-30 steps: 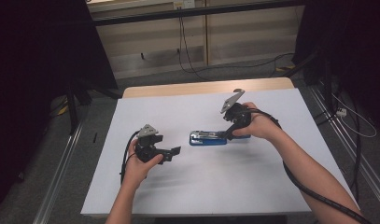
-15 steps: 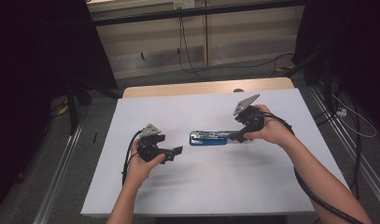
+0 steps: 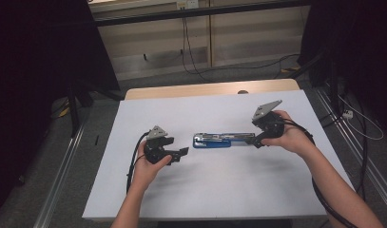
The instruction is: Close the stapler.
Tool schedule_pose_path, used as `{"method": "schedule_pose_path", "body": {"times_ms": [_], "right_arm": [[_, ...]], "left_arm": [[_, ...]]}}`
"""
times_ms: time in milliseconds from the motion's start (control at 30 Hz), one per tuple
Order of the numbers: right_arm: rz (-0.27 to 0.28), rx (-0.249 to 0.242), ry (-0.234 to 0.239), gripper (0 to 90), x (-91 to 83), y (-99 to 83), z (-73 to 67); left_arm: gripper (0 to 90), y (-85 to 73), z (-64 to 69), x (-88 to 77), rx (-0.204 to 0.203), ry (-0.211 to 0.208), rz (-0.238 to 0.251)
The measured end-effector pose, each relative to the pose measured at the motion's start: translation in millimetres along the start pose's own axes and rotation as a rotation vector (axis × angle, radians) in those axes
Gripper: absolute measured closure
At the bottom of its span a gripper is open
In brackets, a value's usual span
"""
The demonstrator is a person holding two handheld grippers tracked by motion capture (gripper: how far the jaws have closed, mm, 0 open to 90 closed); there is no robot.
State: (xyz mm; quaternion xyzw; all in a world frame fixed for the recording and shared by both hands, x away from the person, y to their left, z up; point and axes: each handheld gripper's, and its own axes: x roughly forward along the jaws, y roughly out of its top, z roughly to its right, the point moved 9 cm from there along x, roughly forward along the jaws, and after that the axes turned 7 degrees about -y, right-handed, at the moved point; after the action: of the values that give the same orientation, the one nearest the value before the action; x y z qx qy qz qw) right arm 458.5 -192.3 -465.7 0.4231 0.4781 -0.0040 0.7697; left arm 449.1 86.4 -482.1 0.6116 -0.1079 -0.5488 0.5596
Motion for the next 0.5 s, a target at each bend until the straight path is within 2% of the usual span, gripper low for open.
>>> {"method": "schedule_pose_path", "body": {"times_ms": [67, 167, 400, 500], "right_arm": [[-0.006, 0.009, 0.000, 21.9, -1.0, -4.9, 0.8], [-0.010, 0.019, -0.011, 22.1, -2.7, -11.2, 2.8], [0.007, 0.063, -0.023, 23.6, -9.7, -22.3, 5.8], [0.018, 0.079, -0.026, 26.3, -12.4, -27.2, 7.0]], "left_arm": [[25.0, 0.4, -0.5, 1.7, 0.018, 0.016, -0.019], [29.8, 2.2, 1.7, 4.6, 0.022, 0.006, -0.021], [47.3, 2.4, 3.1, 10.9, 0.037, 0.017, -0.045], [56.6, 3.8, 4.0, 12.0, 0.038, 0.020, -0.037]]}}
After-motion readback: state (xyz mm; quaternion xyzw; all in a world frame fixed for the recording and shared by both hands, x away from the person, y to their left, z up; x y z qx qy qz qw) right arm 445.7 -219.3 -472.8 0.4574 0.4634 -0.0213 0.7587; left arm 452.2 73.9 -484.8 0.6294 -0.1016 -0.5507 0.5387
